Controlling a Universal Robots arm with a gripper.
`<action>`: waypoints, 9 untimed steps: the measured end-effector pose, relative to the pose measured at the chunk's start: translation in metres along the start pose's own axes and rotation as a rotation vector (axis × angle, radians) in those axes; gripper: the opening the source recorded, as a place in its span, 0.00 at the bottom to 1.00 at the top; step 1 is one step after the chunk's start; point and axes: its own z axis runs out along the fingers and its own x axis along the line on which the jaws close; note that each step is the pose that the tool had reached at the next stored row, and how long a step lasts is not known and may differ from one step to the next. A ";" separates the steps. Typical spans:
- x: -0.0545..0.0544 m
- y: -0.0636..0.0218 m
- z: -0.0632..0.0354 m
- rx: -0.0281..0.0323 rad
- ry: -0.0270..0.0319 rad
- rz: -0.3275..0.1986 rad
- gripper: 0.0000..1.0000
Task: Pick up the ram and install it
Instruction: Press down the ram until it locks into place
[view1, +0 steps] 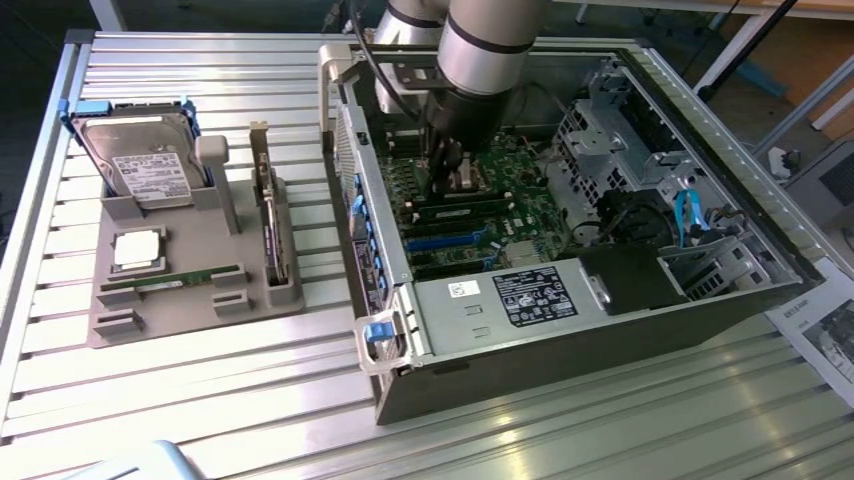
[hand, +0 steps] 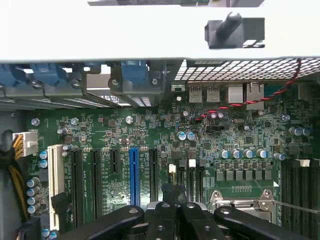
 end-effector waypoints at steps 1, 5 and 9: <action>0.000 -0.0001 -0.0024 0.0001 0.0003 0.000 0.10; 0.000 -0.0002 -0.0110 0.0000 0.0016 0.000 0.10; 0.000 -0.0003 -0.0180 0.0001 0.0028 0.000 0.10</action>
